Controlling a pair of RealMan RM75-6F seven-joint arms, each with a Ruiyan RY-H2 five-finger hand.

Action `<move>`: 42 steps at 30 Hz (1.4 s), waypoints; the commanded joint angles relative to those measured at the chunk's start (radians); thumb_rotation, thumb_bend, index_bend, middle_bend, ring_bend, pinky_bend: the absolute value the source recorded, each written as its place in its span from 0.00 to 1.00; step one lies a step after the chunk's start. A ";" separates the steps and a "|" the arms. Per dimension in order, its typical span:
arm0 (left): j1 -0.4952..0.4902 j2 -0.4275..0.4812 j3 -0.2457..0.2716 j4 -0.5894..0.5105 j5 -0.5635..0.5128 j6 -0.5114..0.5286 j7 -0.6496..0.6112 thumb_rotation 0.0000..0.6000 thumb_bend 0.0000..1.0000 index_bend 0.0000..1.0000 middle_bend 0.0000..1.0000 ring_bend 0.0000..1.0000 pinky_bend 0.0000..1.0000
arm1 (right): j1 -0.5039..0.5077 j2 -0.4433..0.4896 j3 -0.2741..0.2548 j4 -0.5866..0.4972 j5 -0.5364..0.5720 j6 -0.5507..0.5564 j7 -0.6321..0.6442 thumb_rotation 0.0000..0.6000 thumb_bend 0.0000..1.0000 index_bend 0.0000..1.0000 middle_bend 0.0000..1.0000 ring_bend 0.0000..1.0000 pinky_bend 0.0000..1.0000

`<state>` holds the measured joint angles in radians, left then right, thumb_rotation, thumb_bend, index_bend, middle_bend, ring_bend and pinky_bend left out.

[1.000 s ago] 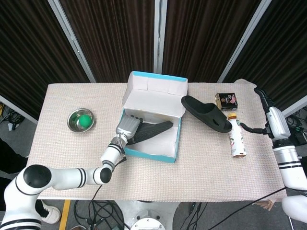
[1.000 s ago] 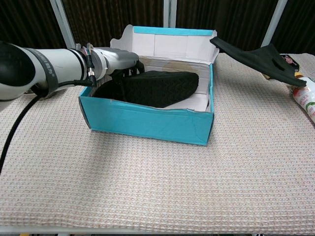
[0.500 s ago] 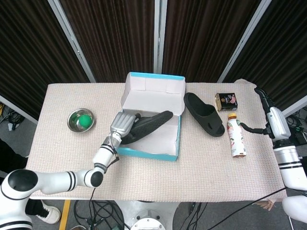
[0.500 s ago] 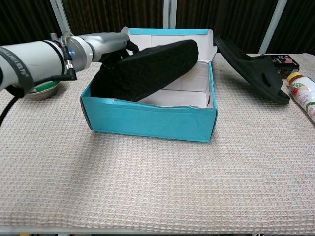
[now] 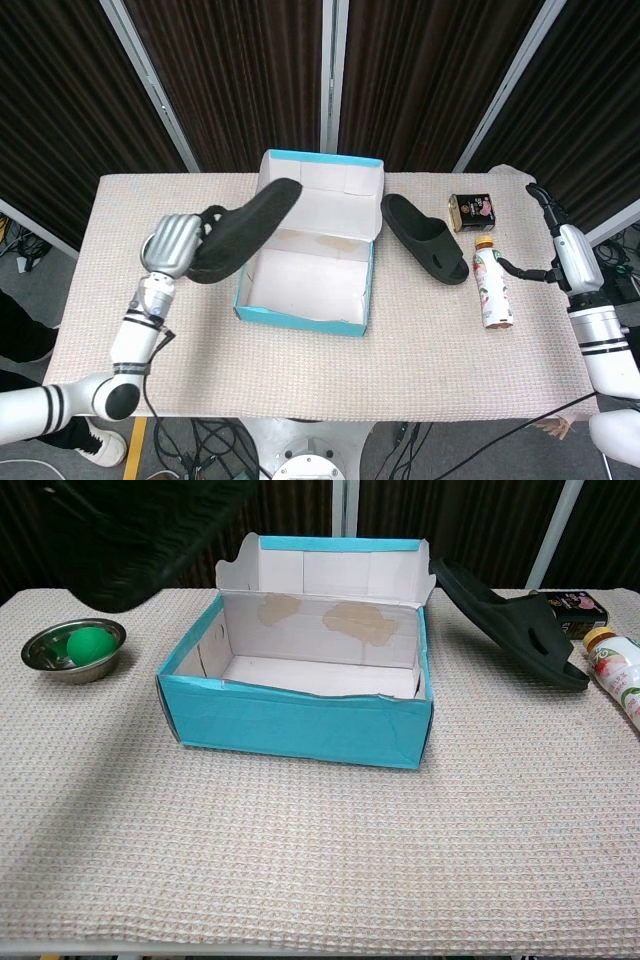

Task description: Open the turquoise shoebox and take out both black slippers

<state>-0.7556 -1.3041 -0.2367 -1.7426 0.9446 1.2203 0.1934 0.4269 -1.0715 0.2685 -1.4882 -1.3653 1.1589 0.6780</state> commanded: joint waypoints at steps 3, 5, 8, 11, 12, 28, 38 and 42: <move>0.109 0.083 0.070 0.025 -0.095 0.004 0.041 1.00 0.26 0.58 0.60 0.57 0.71 | -0.003 -0.003 -0.009 0.005 -0.012 0.005 0.007 1.00 0.09 0.00 0.00 0.00 0.00; 0.112 0.081 0.098 0.059 -0.153 -0.061 0.077 1.00 0.26 0.57 0.60 0.57 0.71 | -0.004 -0.006 -0.013 0.006 -0.017 0.006 0.008 1.00 0.09 0.00 0.00 0.00 0.00; 0.106 0.072 0.112 0.087 -0.221 -0.161 0.081 1.00 0.26 0.50 0.56 0.53 0.69 | -0.004 -0.011 -0.018 0.005 -0.021 0.008 0.008 1.00 0.09 0.00 0.00 0.00 0.00; 0.096 0.061 0.110 0.108 -0.274 -0.240 0.070 1.00 0.26 0.40 0.48 0.44 0.63 | -0.006 -0.009 -0.020 0.005 -0.024 0.011 0.008 1.00 0.09 0.00 0.00 0.00 0.00; 0.094 0.055 0.109 0.115 -0.284 -0.251 0.070 1.00 0.26 0.36 0.45 0.40 0.60 | -0.007 -0.008 -0.020 0.005 -0.024 0.013 0.007 1.00 0.09 0.00 0.00 0.00 0.00; 0.169 0.100 0.071 0.095 -0.198 -0.262 -0.095 1.00 0.00 0.11 0.02 0.00 0.12 | -0.044 0.006 -0.057 0.029 -0.027 0.019 0.009 1.00 0.09 0.00 0.00 0.00 0.00; 0.421 0.151 0.212 0.120 0.093 0.171 -0.048 1.00 0.00 0.15 0.17 0.05 0.12 | -0.130 0.008 -0.175 0.086 -0.149 0.115 -0.151 1.00 0.19 0.00 0.02 0.00 0.00; 0.524 0.156 0.275 0.147 0.199 0.272 -0.105 1.00 0.00 0.16 0.17 0.05 0.12 | -0.180 -0.011 -0.195 0.096 -0.176 0.202 -0.152 1.00 0.18 0.00 0.01 0.00 0.00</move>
<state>-0.3213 -1.1609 -0.0276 -1.6249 1.0540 1.4084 0.1185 0.2842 -1.0665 0.0945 -1.4049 -1.5163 1.3078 0.5345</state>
